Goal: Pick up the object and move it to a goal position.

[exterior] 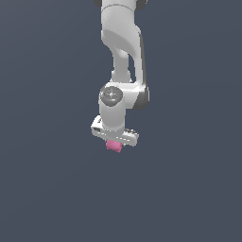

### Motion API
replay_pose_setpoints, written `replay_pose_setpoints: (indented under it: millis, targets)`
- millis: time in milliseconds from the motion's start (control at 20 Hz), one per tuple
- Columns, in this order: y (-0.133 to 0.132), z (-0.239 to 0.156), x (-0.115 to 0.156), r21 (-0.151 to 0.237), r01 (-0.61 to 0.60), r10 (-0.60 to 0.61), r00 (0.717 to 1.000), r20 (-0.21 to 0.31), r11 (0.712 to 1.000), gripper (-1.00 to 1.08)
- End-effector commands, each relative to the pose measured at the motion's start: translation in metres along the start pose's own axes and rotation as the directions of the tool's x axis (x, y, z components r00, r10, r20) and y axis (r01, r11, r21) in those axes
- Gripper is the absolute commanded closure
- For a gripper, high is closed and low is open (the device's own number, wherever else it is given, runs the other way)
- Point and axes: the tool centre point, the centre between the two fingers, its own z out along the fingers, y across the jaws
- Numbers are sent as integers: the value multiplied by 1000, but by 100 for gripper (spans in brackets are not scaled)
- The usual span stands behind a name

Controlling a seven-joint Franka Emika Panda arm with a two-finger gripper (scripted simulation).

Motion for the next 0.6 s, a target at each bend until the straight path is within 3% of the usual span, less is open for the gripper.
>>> replay_pose_setpoints:
  millis: [0,550]
  targets:
    - [11,-11,-11,0,0,0,1000,-1,1000,108]
    - [46,-44,-43,0,0,0,1000,-1,1000,108]
